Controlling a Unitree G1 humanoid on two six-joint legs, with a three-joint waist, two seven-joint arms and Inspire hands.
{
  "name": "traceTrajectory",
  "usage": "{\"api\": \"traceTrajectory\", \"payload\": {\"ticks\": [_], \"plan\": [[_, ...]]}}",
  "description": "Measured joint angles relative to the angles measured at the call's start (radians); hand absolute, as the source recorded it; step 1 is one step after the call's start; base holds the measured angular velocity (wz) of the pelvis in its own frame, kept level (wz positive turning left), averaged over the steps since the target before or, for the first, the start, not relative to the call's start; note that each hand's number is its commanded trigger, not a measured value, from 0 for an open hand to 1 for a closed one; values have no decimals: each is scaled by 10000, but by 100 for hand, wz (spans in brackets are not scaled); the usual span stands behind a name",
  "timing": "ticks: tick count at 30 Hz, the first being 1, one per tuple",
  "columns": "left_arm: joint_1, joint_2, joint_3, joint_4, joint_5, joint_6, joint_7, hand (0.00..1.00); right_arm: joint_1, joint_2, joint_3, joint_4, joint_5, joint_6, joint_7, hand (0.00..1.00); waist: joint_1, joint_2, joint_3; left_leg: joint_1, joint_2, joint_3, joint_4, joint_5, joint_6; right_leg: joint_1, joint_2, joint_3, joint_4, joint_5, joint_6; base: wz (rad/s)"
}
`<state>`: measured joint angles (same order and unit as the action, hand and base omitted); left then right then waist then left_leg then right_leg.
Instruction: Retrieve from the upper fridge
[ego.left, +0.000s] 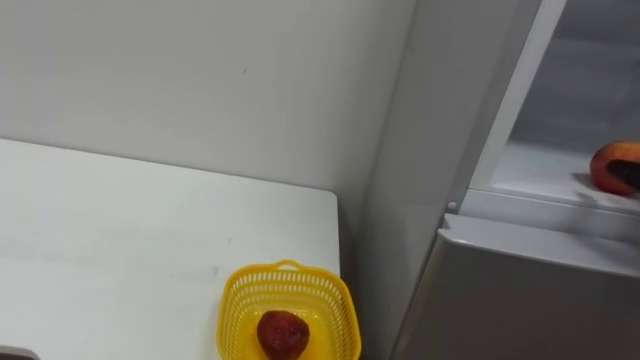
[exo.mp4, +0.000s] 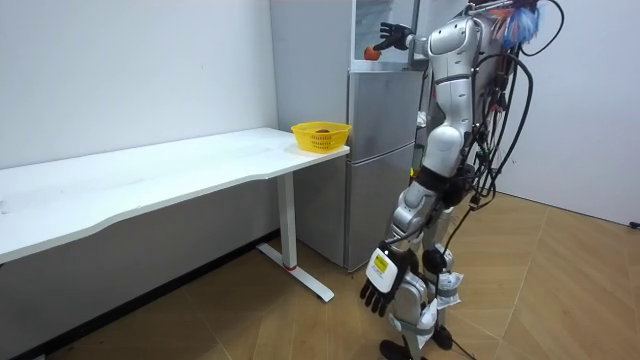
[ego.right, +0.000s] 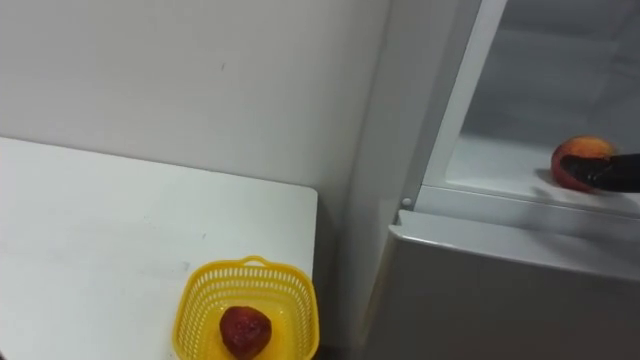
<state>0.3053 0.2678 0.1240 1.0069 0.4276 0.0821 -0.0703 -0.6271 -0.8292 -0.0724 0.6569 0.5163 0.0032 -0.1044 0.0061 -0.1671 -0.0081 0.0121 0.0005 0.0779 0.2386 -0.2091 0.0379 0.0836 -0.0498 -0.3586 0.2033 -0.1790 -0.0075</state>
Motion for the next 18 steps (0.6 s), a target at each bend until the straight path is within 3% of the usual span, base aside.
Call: {"api": "traceTrajectory", "payload": {"ticks": [12, 18], "plan": [[60, 4, -3, -48, 12, 7, -47, 0, 1, 0, 109, 873, -121, 0, -53, 0, 1, -143, -27, -17, -1, -22, 7, -2, 1, -4, -4, -15, 7, 0, 0, 0], [70, 11, -76, -56, 3, 13, -82, 0, -1, 2, 122, 1357, -113, 2, -20, 0, 27, -90, 12, -33, 0, -25, 25, -3, 2, -3, -2, -10, 11, 0, 1, 0]]}}
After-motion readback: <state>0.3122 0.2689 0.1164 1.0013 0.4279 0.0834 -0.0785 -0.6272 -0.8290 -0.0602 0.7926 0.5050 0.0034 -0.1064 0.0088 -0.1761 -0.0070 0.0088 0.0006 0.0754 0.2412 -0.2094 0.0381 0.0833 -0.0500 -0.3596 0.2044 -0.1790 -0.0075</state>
